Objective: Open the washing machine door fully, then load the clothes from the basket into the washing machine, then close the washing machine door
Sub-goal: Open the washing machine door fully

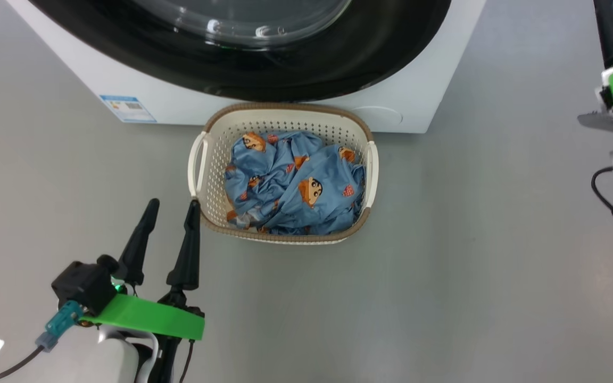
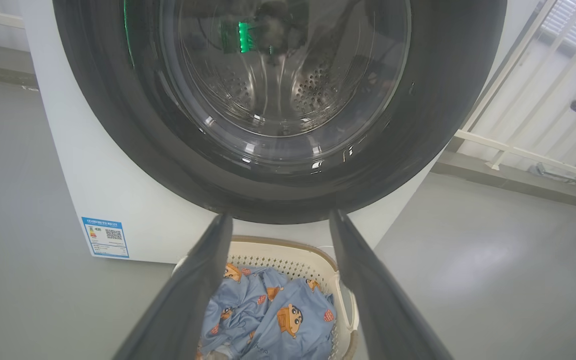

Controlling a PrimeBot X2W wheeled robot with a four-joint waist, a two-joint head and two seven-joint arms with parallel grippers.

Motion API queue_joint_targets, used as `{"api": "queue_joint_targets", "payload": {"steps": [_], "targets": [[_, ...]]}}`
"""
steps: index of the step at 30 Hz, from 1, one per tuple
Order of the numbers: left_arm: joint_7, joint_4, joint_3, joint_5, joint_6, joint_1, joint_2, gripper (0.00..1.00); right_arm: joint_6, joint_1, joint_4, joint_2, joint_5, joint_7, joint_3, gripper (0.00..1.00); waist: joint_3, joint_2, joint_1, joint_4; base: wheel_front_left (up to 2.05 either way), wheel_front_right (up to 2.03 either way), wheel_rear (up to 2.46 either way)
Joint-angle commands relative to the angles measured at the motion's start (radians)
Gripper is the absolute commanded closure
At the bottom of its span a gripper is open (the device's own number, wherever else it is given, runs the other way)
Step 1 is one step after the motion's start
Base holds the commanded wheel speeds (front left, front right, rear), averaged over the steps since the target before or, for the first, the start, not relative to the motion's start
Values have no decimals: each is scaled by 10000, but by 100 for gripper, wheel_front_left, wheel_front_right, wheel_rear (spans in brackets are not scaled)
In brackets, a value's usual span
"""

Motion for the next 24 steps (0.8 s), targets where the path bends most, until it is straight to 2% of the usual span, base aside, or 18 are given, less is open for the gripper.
{"api": "queue_joint_targets", "payload": {"steps": [1, 8, 24], "targets": [[-107, -284, 222, -85, -36, -354, 321, 0, 58, -369, -171, -89, 634, 421, 140, 100, 306, -1, 0, 177, 0, 0, 0], [-107, -375, -6, -154, -36, -532, 364, 0, 58, -1062, 54, -127, 1876, 1755, 252, 100, 673, -1, 0, 283, 0, 0, 0], [-107, -446, -265, -320, -36, -995, 248, 0, 58, -2933, 520, -98, 3284, 4124, 233, 100, 1627, -1, 0, 790, 0, 0, 0]]}}
